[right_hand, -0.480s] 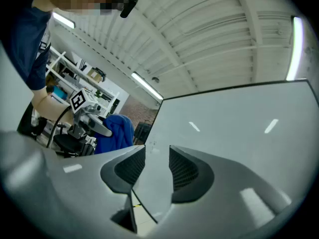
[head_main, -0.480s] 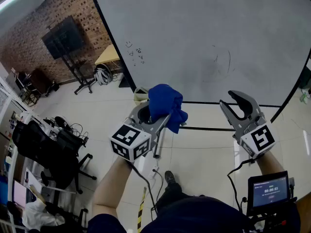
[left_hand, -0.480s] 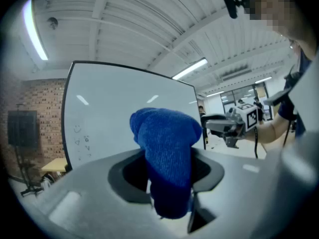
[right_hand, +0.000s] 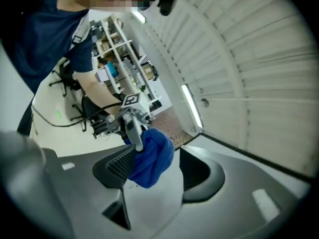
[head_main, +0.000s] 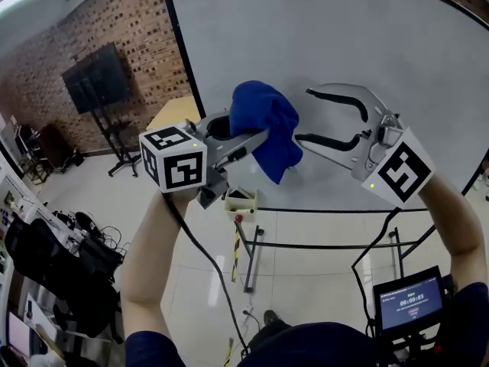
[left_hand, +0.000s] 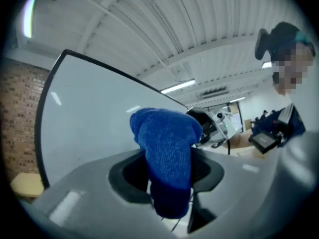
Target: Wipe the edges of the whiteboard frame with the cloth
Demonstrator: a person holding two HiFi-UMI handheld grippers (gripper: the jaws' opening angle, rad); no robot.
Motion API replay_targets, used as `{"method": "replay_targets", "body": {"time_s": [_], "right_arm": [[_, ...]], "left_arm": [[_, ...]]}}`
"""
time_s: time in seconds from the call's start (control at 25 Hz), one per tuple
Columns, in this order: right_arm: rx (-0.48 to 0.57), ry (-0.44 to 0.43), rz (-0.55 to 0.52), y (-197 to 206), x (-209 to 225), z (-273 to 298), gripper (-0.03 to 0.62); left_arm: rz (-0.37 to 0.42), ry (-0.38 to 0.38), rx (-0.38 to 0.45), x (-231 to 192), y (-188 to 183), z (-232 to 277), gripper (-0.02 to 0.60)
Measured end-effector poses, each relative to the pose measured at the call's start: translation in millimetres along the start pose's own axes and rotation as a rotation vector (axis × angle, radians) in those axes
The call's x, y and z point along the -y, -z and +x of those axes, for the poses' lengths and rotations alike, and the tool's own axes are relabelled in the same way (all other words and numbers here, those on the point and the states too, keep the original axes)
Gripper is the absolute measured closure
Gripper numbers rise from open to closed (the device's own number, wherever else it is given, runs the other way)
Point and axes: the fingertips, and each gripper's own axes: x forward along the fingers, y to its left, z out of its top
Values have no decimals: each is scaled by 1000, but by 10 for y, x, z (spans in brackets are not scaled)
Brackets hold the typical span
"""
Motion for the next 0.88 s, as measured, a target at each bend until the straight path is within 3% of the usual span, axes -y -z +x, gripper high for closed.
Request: {"method": "replay_targets", "body": {"time_s": [0.08, 0.2, 0.36, 0.44, 0.6, 0.72, 0.8, 0.88], "right_arm": [[-15, -55, -152, -40, 42, 267, 242], [-18, -105, -278, -24, 97, 604, 132], [14, -106, -442, -18, 277, 896, 129], [40, -131, -493, -35, 352, 962, 212], [72, -216, -452, -25, 411, 1054, 272], [103, -194, -411, -29, 551, 1109, 360], [165, -102, -363, -126, 820, 1172, 397], [231, 21, -281, -257, 1199, 1211, 407]], "left_arm": [[-33, 94, 8, -103, -196, 20, 410], [-79, 220, -16, -155, -400, 21, 410], [-129, 373, -36, -152, -602, 43, 410], [-164, 401, -48, -181, -675, 42, 410], [-214, 420, -98, -237, -715, 114, 389], [-131, 397, -100, -278, -797, 117, 295], [-20, 304, -34, -423, -983, 22, 214], [59, 141, 92, -691, -1238, -139, 192]]}}
